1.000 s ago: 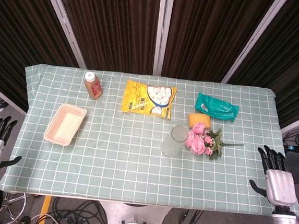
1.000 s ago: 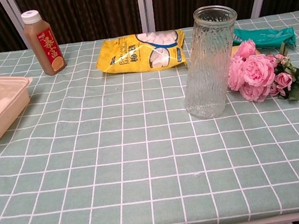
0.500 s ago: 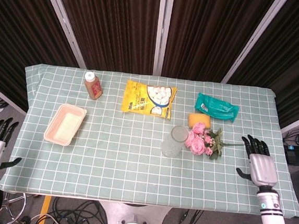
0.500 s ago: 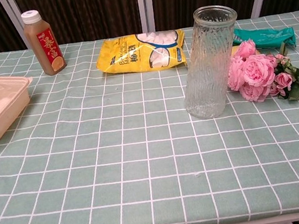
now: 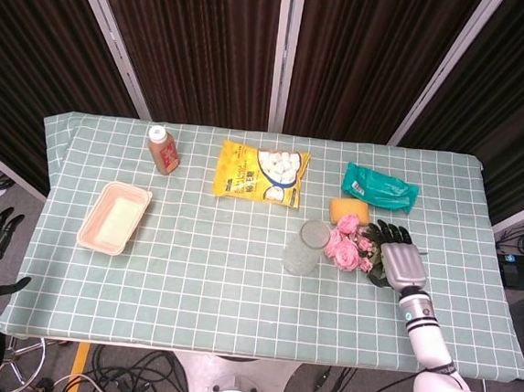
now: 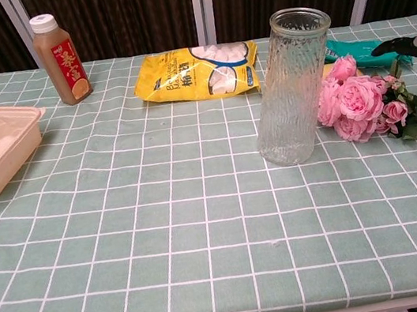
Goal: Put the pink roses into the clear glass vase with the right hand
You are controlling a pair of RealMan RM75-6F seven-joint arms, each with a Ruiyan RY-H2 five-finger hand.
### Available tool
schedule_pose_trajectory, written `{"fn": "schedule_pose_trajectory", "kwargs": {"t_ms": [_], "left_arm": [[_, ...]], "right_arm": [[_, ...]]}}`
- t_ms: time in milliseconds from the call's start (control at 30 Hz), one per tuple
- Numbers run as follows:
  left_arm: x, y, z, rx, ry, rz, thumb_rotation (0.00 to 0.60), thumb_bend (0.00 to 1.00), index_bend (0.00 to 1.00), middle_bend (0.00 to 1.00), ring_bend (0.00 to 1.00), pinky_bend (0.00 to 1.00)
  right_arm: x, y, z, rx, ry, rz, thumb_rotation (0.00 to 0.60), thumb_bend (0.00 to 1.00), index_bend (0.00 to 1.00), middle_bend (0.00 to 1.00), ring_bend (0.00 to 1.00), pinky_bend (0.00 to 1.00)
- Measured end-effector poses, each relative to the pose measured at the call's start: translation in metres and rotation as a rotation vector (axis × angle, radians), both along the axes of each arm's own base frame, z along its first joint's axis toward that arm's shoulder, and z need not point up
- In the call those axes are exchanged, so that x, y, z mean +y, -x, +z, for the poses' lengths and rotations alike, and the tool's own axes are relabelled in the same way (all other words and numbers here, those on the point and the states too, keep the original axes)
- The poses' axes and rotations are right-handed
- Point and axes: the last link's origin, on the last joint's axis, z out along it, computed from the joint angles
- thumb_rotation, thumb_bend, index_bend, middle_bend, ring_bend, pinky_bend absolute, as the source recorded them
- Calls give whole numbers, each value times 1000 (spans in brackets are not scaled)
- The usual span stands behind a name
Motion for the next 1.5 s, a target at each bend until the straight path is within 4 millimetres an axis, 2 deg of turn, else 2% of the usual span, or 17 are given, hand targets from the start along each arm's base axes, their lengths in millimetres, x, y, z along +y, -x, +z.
{"fn": "schedule_pose_trajectory", "kwargs": {"t_ms": [267, 600, 767, 1000, 1133, 1267, 1333, 1500], "left_arm": [[-2, -3, -3, -14, 12, -17, 600, 86, 74, 0, 0, 111], [-2, -1, -4, -20, 16, -9, 600, 86, 74, 0, 0, 111], [-2, 1, -3, -20, 15, -6, 600, 86, 75, 0, 0, 111], [-3, 5, -2, -26, 10, 8, 600, 86, 74, 0, 0, 111], [-3, 6, -1, -25, 9, 13, 600, 86, 74, 0, 0, 111], [-3, 7, -1, -26, 8, 15, 600, 86, 74, 0, 0, 111], [-3, 7, -1, -26, 9, 15, 600, 86, 74, 0, 0, 111], [-3, 7, -1, -25, 12, 16, 600, 86, 74, 0, 0, 111]], "right_arm": [[-16, -8, -12, 20, -28, 1, 600, 101, 0, 0, 0, 0], [-15, -8, -31, 25, -69, -15, 600, 102, 0, 20, 0, 0], [-18, -6, -35, 44, -57, -18, 600, 125, 0, 121, 0, 0], [-21, -6, -41, 56, -13, -10, 600, 164, 6, 334, 16, 0], [-21, -5, -43, 66, -6, -6, 600, 203, 105, 433, 93, 0], [-21, -5, -42, 59, 10, -3, 600, 229, 320, 475, 140, 0], [-21, -5, -40, 52, 24, 3, 600, 241, 392, 489, 155, 0], [-19, -7, -29, 26, 72, 27, 600, 247, 416, 501, 167, 0]]}}
